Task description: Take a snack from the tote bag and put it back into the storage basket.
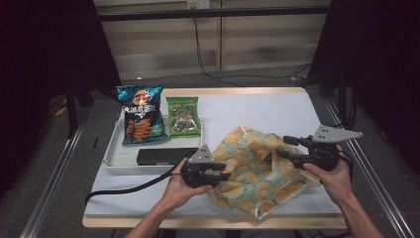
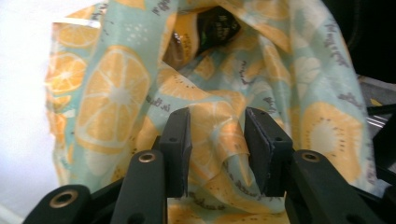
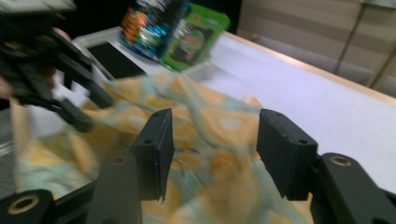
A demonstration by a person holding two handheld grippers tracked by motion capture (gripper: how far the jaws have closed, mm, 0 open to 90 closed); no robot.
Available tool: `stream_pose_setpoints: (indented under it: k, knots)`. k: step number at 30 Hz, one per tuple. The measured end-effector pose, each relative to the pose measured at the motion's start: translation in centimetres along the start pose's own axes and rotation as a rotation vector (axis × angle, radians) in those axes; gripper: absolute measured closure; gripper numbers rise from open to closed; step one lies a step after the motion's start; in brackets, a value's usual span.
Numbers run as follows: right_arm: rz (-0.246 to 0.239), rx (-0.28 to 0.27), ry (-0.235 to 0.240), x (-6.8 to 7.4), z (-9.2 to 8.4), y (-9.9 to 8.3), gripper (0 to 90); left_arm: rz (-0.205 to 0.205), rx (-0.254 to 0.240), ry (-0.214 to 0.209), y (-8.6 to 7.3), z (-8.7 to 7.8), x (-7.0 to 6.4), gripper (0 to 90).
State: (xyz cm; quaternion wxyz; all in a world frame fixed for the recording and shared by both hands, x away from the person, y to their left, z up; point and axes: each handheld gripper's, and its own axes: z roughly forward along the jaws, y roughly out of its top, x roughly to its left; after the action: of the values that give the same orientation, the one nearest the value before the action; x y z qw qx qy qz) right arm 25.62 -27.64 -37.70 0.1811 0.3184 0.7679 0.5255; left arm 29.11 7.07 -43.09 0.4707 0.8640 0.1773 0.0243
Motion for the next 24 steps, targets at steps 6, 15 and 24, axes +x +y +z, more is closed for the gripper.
stream_pose_setpoints:
  k: [6, 15, 24]
  knots:
    - [-0.047, 0.076, 0.114, 1.8, 2.1, 0.0, 73.9, -0.018, -0.012, 0.0, 0.2, 0.5, 0.7, 61.3]
    - [-0.074, 0.264, -0.01, -0.3, 6.4, -2.8, 69.5, -0.029, -0.026, -0.004, 0.4, 0.8, 1.5, 58.4]
    - [-0.095, 0.293, -0.086, -2.2, 7.6, -3.2, 47.9, -0.015, 0.01, -0.007, -0.1, 1.5, 1.3, 57.5]
